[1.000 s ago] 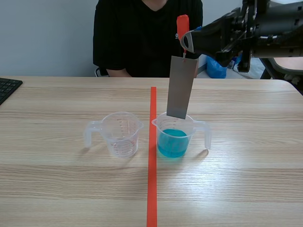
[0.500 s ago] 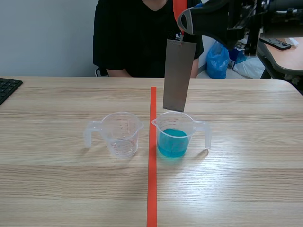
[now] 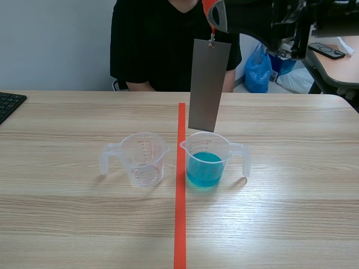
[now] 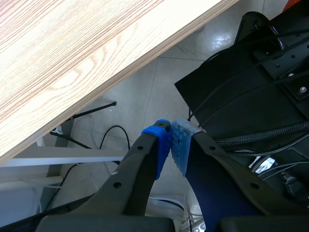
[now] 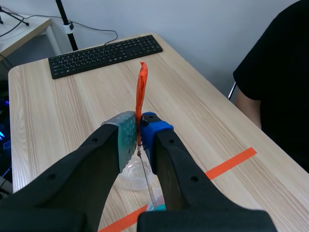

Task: Do the redox reaction experiment.
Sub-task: 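Raise the plate and point at it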

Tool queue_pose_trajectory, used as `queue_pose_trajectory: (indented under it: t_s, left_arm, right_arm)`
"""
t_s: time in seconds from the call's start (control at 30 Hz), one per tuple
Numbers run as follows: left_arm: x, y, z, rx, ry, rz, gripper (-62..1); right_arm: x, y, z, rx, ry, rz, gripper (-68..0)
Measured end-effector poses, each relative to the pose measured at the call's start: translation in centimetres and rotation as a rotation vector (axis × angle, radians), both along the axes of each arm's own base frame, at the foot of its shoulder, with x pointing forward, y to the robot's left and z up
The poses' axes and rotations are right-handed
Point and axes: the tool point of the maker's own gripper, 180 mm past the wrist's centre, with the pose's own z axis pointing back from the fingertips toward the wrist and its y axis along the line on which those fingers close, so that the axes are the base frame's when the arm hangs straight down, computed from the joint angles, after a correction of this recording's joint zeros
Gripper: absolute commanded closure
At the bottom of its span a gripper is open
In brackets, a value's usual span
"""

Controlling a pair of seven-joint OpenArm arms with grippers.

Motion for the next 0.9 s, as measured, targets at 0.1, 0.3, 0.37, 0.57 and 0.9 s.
queue_pose_trajectory:
  t_s: [0.1, 0.3, 0.37, 0.57, 0.9]
  left_arm:
    - [0.3, 0.3, 0.3, -0.008, -0.013, 0.016, -4.0]
    - [2.7, 2.9, 2.0, -0.022, -0.091, 0.068, -4.0]
    - [3.9, 4.1, 2.8, -0.019, -0.118, 0.069, -4.0]
    - [9.2, 7.5, 5.6, -0.025, -0.207, 0.043, -4.0]
    - [23.1, 3.8, 14.2, -0.371, -0.346, -0.269, -4.0]
  right_arm:
    - [0.4, -0.8, 0.5, 0.008, -0.013, -0.026, -1.5]
    - [0.4, -0.9, 0.6, 0.011, -0.014, -0.030, -1.5]
    - [0.4, -0.9, 0.6, 0.011, -0.014, -0.030, -1.5]
    - [0.3, -0.8, 0.7, 0.020, -0.012, -0.024, -1.5]
    - [0.3, -0.8, 0.7, 0.017, -0.011, -0.023, -1.5]
